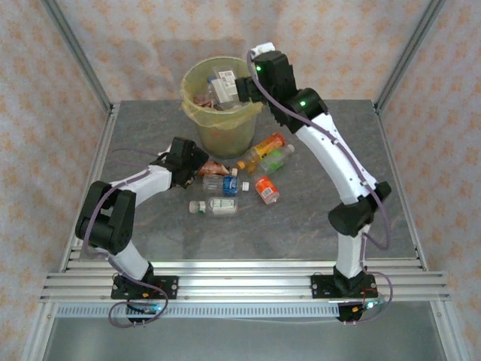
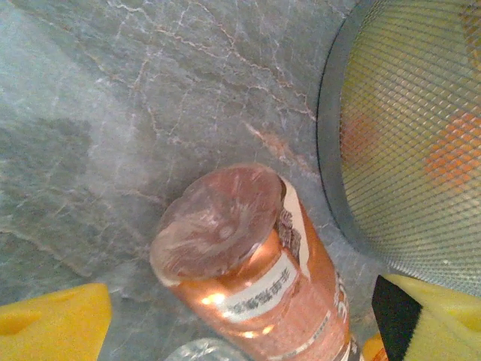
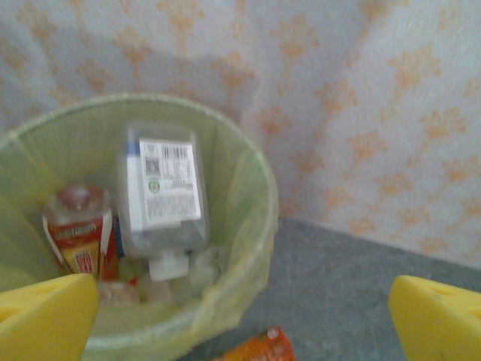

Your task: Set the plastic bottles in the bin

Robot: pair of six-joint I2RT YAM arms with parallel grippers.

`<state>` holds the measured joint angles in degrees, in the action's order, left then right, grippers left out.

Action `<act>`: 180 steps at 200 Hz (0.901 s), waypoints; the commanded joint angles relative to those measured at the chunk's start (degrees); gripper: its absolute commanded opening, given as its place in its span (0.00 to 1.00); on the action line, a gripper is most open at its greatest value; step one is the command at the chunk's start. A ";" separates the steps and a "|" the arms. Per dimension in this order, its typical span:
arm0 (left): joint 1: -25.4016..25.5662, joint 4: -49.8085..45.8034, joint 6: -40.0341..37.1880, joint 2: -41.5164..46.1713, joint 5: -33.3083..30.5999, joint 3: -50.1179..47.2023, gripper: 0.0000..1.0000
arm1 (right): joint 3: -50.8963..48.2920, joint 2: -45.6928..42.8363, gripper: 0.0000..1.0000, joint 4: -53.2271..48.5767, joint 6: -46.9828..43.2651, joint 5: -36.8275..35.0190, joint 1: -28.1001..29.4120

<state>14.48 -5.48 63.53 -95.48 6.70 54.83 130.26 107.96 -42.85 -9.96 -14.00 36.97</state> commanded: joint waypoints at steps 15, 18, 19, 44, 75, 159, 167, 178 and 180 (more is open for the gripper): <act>-0.62 4.46 3.61 -2.74 -0.77 1.49 0.91 | -14.16 -10.70 0.99 8.47 3.69 -2.26 0.21; -0.61 4.50 3.74 -2.99 -0.80 1.53 0.91 | -15.16 -11.45 0.99 8.85 3.85 -2.57 0.21; -0.64 4.51 3.77 -3.06 -0.81 1.56 0.91 | -15.49 -11.67 0.99 8.97 3.92 -2.59 0.21; -0.52 4.45 4.75 -4.65 -1.05 1.95 0.89 | -22.97 -16.90 0.99 11.71 4.92 -3.42 0.21; -0.56 6.01 6.32 -6.69 -0.90 2.64 0.83 | -31.67 -22.75 0.99 14.71 6.29 -4.51 0.21; -0.59 9.07 7.55 -8.08 -3.19 5.08 0.52 | -43.38 -32.24 0.99 18.49 6.97 -3.68 0.21; -0.68 8.93 7.16 -7.57 -3.72 5.20 0.51 | -43.51 -32.44 0.99 18.09 6.88 -3.75 0.22; -0.88 8.36 6.43 -6.57 -4.44 5.23 0.50 | -43.87 -32.74 0.99 17.80 7.01 -3.67 0.22; -0.86 8.20 6.32 -6.34 -4.55 5.27 0.50 | -43.95 -32.75 0.99 17.80 7.04 -3.69 0.21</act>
<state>14.48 2.13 70.65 -104.36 5.74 58.48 87.29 77.21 -26.02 -3.60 -16.75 36.97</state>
